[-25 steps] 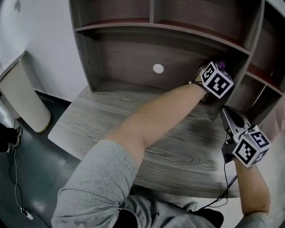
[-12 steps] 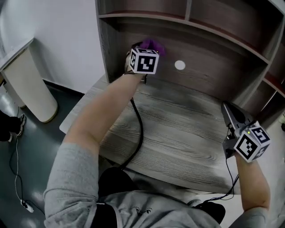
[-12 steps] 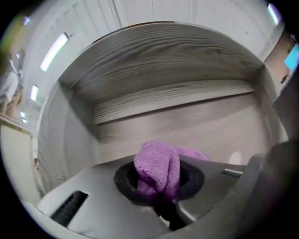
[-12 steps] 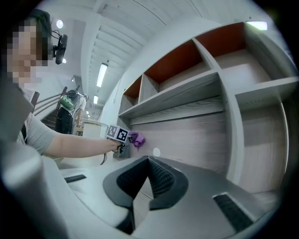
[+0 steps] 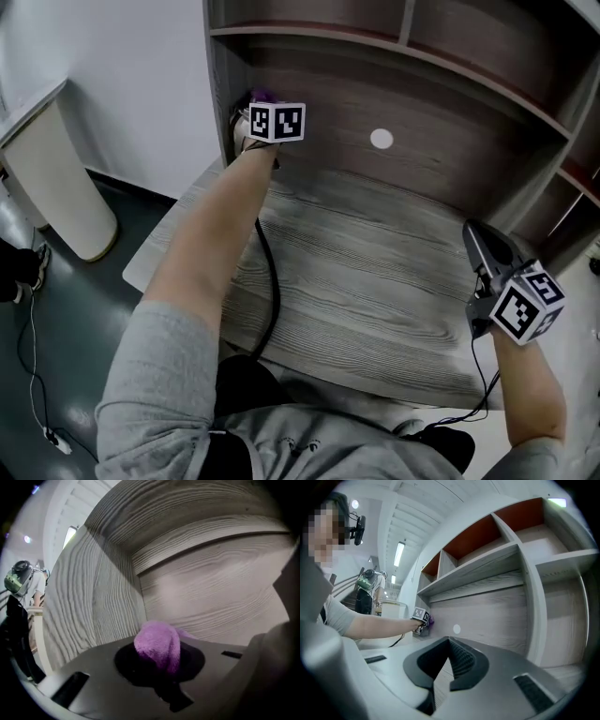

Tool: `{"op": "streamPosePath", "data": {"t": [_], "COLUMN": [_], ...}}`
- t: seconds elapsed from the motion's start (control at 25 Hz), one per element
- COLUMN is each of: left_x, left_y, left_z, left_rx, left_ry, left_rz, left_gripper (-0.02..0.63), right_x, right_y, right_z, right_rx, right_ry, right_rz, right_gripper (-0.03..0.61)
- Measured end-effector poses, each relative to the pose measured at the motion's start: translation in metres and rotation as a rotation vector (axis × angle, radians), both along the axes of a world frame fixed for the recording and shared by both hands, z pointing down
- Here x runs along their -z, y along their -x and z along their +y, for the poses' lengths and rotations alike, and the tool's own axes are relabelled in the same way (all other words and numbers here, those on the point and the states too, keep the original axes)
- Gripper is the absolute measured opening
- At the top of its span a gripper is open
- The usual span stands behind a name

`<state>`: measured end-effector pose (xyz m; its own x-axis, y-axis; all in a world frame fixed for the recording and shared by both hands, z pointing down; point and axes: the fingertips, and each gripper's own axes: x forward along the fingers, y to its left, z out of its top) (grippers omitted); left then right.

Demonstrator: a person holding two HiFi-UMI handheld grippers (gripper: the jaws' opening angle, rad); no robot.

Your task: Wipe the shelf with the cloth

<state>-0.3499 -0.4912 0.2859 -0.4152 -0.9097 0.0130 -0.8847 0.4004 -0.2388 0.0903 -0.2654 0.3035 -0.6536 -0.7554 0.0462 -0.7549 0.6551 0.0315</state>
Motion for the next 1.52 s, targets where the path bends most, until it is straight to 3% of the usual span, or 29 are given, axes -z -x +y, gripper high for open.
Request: {"op": "streamPosePath", "data": {"t": [0.12,0.24,0.52,0.76,0.92,1.04,1.16,1.24,1.36,1.52], "left_x": [-0.001,0.000,0.008,-0.020,-0.035,-0.044,-0.041,-0.037,-0.036,-0.069], "left_y": [-0.011,-0.061,-0.288,-0.458,-0.541,-0.574,-0.562,-0.516,-0.388,-0.175], "left_z": [0.001,0.003,0.014,0.025,0.032,0.036,0.040,0.040,0.032,0.019], "left_rx": [-0.015,-0.100,-0.472,-0.729,-0.899,-1.005,-1.052,-1.022,-0.866,-0.523], "left_ry": [0.000,0.002,-0.030,0.010,0.039,0.082,0.085,0.080,0.075,0.159], "left_rz": [0.014,0.022,0.020,-0.074,-0.096,-0.111,-0.109,-0.096,-0.065,-0.053], "left_gripper": [0.064,0.063,0.067,0.071,0.072,0.072,0.074,0.074,0.074,0.072], "right_x": [0.002,0.004,0.003,-0.002,-0.009,-0.011,-0.007,-0.003,0.002,0.005], "right_y": [-0.016,-0.028,-0.057,-0.084,-0.092,-0.105,-0.110,-0.107,-0.091,-0.058], "right_z": [-0.004,-0.006,0.000,-0.006,-0.003,-0.001,0.005,0.010,0.012,0.010], "right_rx": [-0.023,-0.028,-0.021,-0.049,-0.075,-0.111,-0.134,-0.136,-0.119,-0.077], "right_ry": [0.009,0.010,-0.002,0.009,0.013,0.018,0.007,0.001,-0.003,-0.015], "right_rz": [-0.005,-0.014,-0.011,-0.020,-0.014,-0.024,-0.017,-0.011,-0.001,0.022], "right_gripper": [0.014,0.014,0.014,0.014,0.014,0.014,0.014,0.014,0.014,0.015]}}
